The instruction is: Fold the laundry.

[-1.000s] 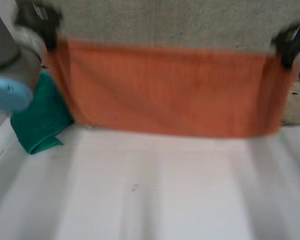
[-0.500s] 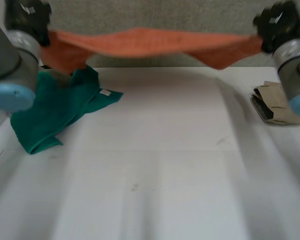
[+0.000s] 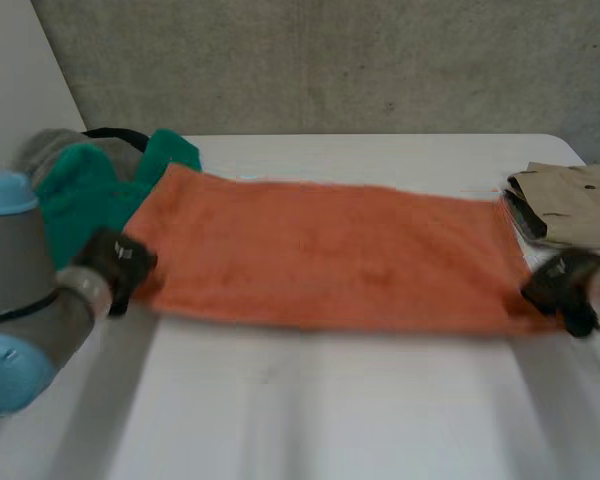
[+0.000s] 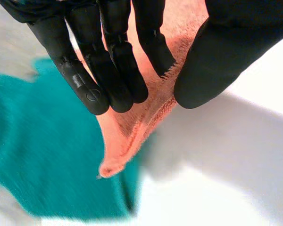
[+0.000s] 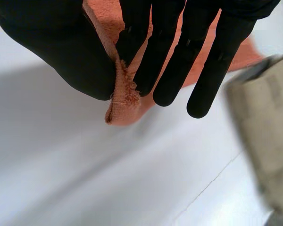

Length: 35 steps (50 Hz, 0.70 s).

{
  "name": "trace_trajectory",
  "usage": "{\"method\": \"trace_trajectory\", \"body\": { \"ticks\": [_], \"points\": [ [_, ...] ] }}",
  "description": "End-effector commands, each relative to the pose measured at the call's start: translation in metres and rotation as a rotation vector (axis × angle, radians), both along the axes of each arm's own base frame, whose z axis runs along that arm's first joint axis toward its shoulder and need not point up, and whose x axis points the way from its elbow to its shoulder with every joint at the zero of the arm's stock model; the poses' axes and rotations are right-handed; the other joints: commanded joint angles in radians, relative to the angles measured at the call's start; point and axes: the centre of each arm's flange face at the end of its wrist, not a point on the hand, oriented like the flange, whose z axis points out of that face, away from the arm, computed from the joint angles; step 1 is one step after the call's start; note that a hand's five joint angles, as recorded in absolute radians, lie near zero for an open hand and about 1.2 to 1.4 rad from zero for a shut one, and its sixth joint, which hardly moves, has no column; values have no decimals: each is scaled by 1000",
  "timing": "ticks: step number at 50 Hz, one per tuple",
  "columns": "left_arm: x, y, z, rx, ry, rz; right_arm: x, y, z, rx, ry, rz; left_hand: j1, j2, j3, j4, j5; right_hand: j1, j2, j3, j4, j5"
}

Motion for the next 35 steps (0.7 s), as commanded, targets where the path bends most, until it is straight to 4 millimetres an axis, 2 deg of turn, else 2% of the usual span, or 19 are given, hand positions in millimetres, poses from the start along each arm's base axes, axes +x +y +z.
{"method": "trace_trajectory", "body": {
  "ticks": [1, 3, 7, 8, 11, 12, 15, 16, 26, 30, 35],
  "points": [
    [30, 78, -6, 375, -200, -37, -30, 45, 8, 193, 145, 136, 231, 199, 207, 197, 229, 262, 214, 204, 197, 200],
    [29, 78, -5, 381, -200, -45, -30, 43, 6, 177, 133, 129, 231, 199, 207, 197, 229, 262, 214, 204, 197, 200],
    [19, 57, 0, 287, -171, -51, -26, 29, -4, 135, 106, 102, 231, 199, 207, 197, 229, 262, 214, 204, 197, 200],
    [14, 44, 2, 239, -159, -47, -22, 23, -7, 106, 94, 94, 231, 199, 207, 197, 229, 262, 214, 204, 197, 200],
    [6, 23, 3, 178, -136, -38, -16, 10, -7, 39, 71, 72, 231, 199, 207, 197, 229, 262, 214, 204, 197, 200],
    [0, 9, 5, 140, -117, -28, -13, 1, -8, -5, 48, 51, 231, 199, 207, 197, 229, 262, 214, 204, 197, 200],
    [-10, -11, 5, 90, -85, -18, -9, -17, -8, -94, 8, 19, 231, 199, 207, 197, 229, 262, 214, 204, 197, 200],
    [-16, -24, 6, 54, -58, -13, -6, -28, -9, -152, -18, 3, 231, 199, 207, 197, 229, 262, 214, 204, 197, 200],
    [-59, -97, 9, -211, 60, -21, 15, -86, -14, -454, -102, 0, 231, 199, 207, 197, 229, 262, 214, 204, 197, 200],
    [-68, -118, 8, -288, 67, -20, 21, -102, -25, -480, -100, -3, 231, 199, 207, 197, 229, 262, 214, 204, 197, 200],
    [-73, -134, 1, -317, 42, -9, 23, -120, -37, -494, -82, -38, 231, 199, 207, 197, 229, 262, 214, 204, 197, 200]
  ]
}}
